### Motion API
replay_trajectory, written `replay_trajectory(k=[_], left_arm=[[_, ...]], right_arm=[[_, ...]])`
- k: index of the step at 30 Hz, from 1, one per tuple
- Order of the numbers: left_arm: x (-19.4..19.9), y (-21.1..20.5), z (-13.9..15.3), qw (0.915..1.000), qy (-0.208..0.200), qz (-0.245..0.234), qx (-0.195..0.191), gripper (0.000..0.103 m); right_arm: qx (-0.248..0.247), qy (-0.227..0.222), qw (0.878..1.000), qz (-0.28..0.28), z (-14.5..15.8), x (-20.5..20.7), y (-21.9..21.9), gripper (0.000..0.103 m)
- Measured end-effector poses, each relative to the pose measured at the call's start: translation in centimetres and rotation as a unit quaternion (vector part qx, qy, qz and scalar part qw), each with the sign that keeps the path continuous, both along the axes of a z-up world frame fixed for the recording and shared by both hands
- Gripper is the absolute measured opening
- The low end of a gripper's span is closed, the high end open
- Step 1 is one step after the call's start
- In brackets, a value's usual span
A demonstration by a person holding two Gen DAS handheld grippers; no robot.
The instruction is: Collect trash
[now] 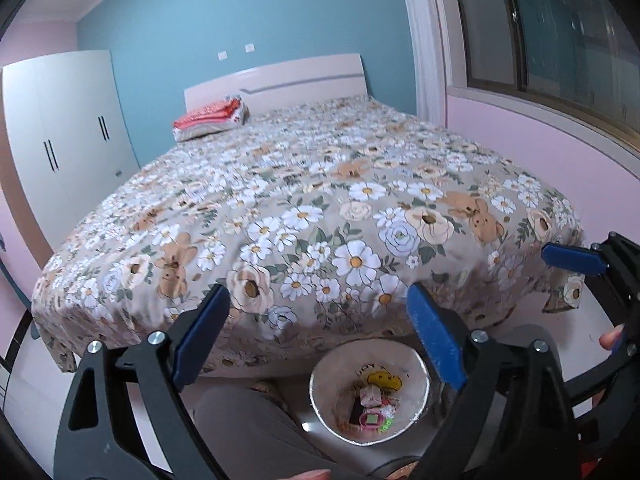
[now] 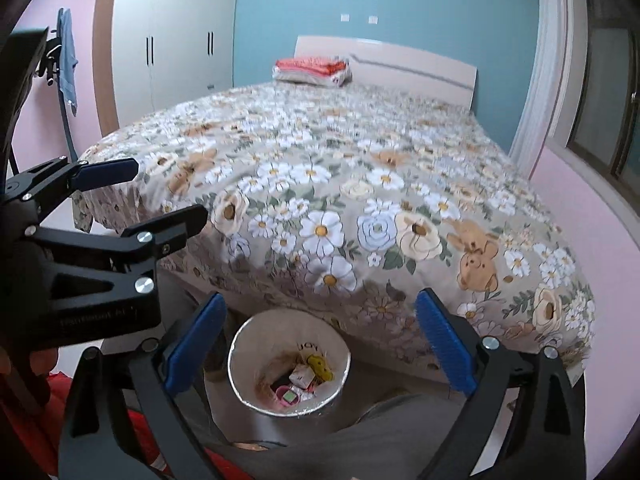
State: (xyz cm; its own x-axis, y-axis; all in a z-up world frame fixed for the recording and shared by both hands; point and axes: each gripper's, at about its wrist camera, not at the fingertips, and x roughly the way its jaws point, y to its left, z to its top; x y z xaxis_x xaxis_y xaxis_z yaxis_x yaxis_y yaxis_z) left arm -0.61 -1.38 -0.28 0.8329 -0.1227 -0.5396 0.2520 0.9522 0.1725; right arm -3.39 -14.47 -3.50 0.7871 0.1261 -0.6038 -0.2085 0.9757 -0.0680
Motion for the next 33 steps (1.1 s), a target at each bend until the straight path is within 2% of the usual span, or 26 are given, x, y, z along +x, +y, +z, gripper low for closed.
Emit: replay_trajectory(k=[3,8,14,22,33], left_arm=[[-0.9,0.3,0.6,0.9999,-0.011,0.004,-0.004,0.090],[-1.2,0.8,0.7,0.9999,-0.006,0.006,-0.012,0.090],[-1.0,1.4,0.7,0.9995,0.001,0.029,-0.011,0.090],[-1.3,1.2,0.1,0.9988,0.018,0.046,0.003,0.090],[-1.4,1.1,-0.7,0.9983,0.042,0.041,0.000,0.090]], right_arm=[[0.014,-0.002,1.000,0.013,0.3,-0.6,0.3,0.098],[0.036,0.001,0.999,0.021,0.7,-0.4,-0.3,0.098],[0.027,-0.018,0.999,-0.007,1.5,-1.3,0.2,0.098],[0.029,0.022,0.999,-0.022,1.6,-0.6,0.0,0.098],[0.030,0.033,0.997,-0.067,1.1,-2.2,-0.5,0.098]])
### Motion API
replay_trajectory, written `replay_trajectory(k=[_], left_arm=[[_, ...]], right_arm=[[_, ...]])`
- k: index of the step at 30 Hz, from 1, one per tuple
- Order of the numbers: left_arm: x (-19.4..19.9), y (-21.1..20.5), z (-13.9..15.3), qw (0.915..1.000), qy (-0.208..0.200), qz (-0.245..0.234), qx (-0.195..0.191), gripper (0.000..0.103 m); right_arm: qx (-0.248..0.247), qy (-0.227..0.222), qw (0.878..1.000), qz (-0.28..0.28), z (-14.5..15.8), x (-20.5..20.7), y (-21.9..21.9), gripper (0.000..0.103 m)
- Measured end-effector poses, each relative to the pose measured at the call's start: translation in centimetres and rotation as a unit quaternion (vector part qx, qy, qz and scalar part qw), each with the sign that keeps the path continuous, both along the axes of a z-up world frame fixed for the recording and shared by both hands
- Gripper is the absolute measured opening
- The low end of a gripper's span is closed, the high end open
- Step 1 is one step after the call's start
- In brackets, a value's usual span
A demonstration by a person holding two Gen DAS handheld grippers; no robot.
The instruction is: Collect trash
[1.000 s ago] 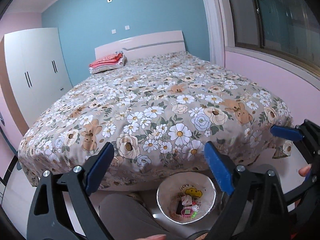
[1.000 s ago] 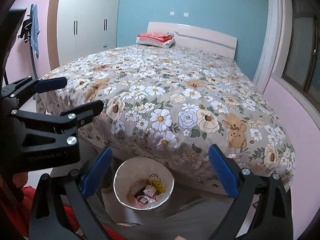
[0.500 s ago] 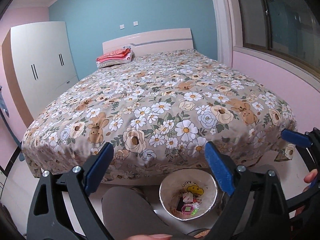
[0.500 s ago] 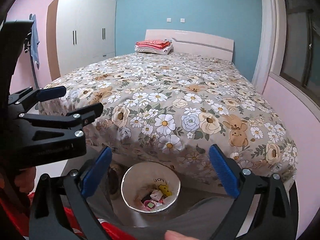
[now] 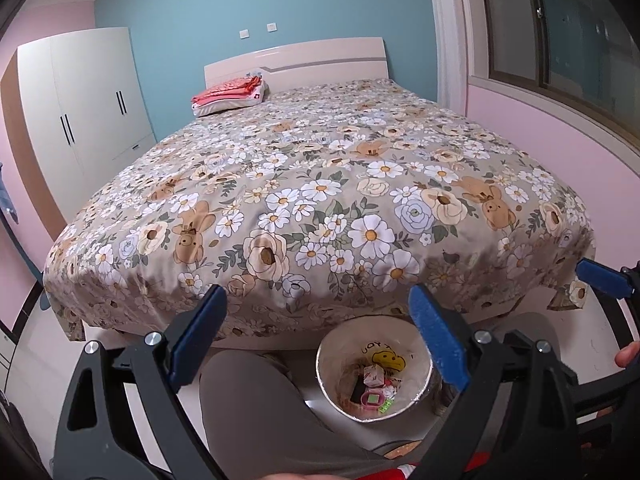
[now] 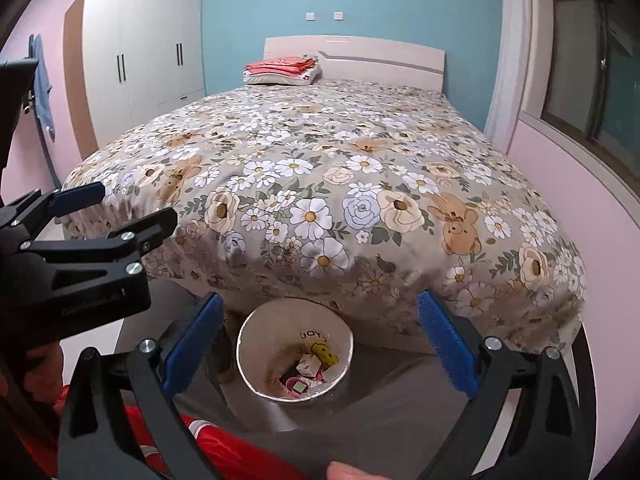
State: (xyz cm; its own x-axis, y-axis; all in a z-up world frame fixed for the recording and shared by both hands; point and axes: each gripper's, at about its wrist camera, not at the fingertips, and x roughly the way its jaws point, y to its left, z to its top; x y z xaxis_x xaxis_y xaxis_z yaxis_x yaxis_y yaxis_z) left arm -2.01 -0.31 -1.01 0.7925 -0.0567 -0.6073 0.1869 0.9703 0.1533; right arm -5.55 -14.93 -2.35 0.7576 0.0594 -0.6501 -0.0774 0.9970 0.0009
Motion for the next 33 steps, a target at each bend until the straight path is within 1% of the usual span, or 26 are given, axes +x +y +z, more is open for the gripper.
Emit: replay_trajectory(k=[8,33], left_arm=[[-0.1,-0.4,-0.2,1.0000,0.006,-0.005,0.000,0.090],[-0.1,-0.3,-0.7,0.9999,0.013,-0.003,0.000,0.090]], right_arm=[[-0.001,0.010,1.000,-0.007,-0.8,0.3,-0.1,0.098],[0.000,0.026,1.000,-0.006,-1.6,0.5,0.3,0.098]])
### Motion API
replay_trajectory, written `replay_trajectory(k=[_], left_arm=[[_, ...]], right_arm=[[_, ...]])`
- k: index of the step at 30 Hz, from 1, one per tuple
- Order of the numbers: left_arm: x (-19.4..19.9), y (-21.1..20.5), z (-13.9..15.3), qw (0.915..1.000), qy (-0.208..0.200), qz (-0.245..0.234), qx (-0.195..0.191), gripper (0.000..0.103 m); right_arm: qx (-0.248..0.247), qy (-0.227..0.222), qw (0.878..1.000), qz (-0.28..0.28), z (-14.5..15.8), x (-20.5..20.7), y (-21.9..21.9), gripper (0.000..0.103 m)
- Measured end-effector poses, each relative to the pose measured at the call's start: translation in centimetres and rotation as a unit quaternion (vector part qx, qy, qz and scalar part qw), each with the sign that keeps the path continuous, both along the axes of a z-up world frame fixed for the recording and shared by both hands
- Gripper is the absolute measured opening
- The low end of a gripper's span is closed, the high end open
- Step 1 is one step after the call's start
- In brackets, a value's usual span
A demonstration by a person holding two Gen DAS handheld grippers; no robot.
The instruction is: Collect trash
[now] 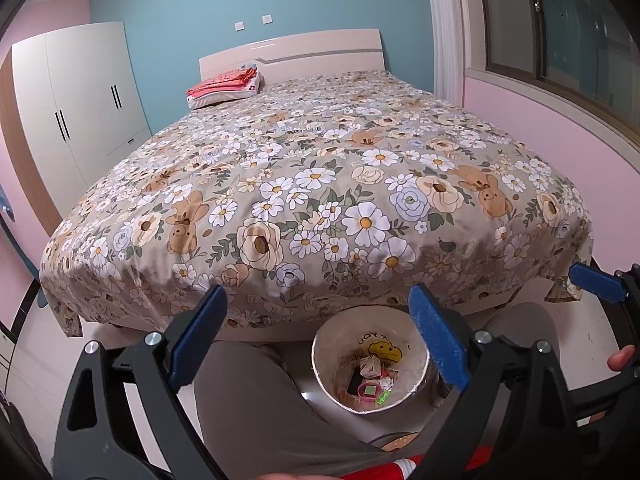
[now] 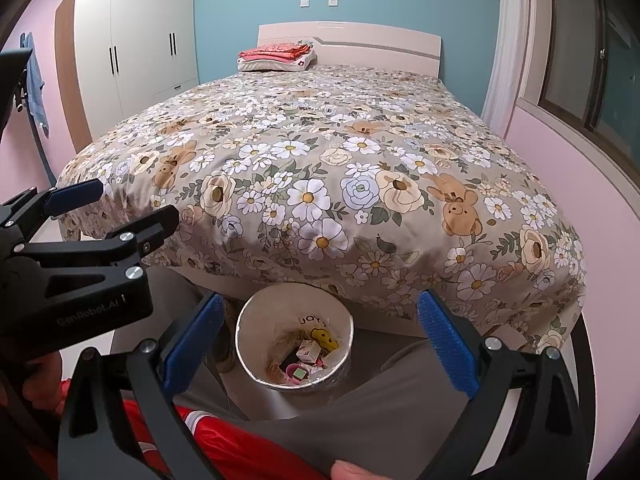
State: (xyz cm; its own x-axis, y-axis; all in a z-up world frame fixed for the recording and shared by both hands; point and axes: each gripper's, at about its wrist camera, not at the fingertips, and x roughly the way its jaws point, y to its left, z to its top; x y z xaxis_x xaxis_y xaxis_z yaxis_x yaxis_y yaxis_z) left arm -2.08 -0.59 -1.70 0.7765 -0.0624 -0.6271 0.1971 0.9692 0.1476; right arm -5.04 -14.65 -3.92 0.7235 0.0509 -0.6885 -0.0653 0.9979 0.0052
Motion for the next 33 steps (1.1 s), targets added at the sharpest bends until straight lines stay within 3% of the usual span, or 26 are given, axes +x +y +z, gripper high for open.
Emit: replay_trajectory(k=[33], left_arm=[[-0.19,0.09,-0.92,0.9999,0.009,-0.003,0.002,0.090]], right_arm=[[0.000,0.009,1.000,0.000,-0.47,0.11,0.01,0.098]])
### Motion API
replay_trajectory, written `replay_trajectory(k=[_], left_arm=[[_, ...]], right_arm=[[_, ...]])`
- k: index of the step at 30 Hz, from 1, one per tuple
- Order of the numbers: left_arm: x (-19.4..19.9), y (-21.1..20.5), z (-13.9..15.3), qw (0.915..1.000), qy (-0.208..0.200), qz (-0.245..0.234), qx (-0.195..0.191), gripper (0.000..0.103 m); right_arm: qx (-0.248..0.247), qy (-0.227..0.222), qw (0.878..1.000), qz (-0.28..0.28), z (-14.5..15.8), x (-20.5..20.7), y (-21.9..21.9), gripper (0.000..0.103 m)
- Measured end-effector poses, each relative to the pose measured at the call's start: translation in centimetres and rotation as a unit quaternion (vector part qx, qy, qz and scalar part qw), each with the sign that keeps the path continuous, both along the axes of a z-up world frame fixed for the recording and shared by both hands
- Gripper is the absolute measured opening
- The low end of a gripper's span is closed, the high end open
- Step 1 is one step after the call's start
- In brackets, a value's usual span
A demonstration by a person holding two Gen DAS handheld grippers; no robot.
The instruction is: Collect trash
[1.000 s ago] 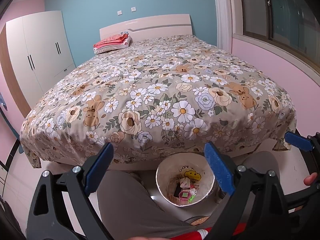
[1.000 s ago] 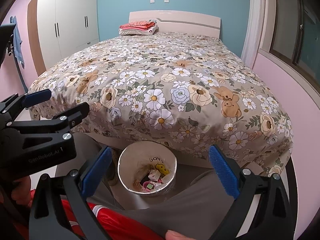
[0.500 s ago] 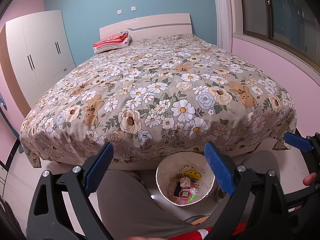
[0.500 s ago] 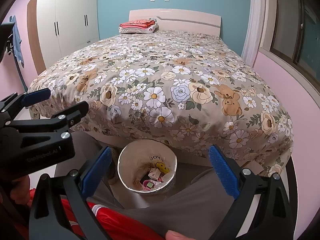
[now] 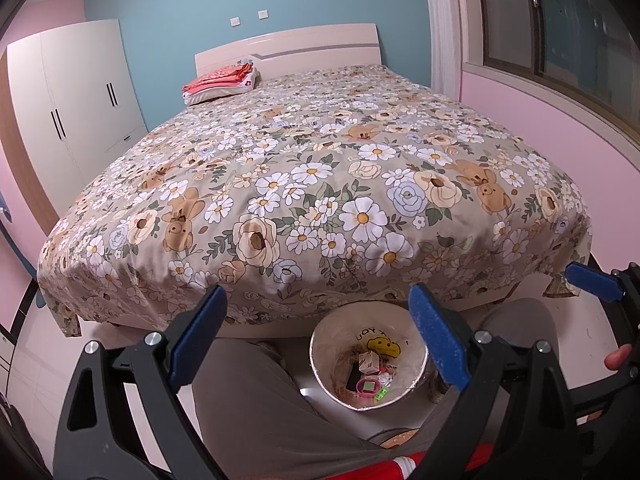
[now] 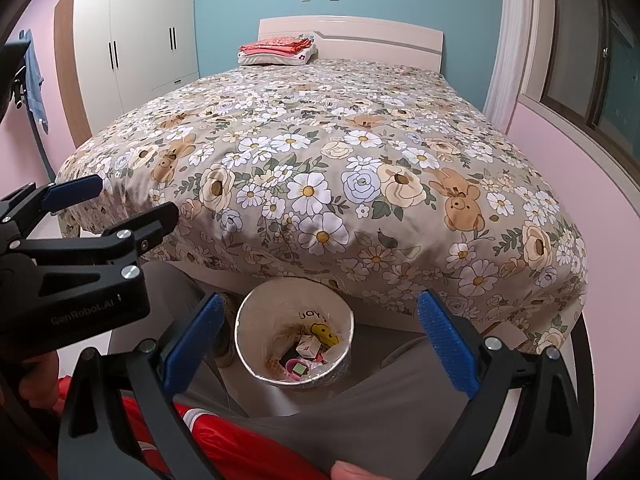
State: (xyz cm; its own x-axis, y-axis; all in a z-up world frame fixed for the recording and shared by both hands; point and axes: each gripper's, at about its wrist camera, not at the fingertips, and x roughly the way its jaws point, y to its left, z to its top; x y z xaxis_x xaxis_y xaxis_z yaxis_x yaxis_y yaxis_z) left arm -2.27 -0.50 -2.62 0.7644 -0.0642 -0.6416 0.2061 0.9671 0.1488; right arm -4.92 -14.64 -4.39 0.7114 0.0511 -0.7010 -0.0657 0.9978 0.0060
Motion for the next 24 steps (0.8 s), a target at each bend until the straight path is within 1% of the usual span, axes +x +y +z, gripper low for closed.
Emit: replay_trajectory(k=[24], left_arm=[[0.34,0.07,0.71,1.0000,-0.004,0.001,0.004,0.090]], right_arm=[[0.001,0.003,1.000,0.004,-0.22,0.22,-0.31,0.098]])
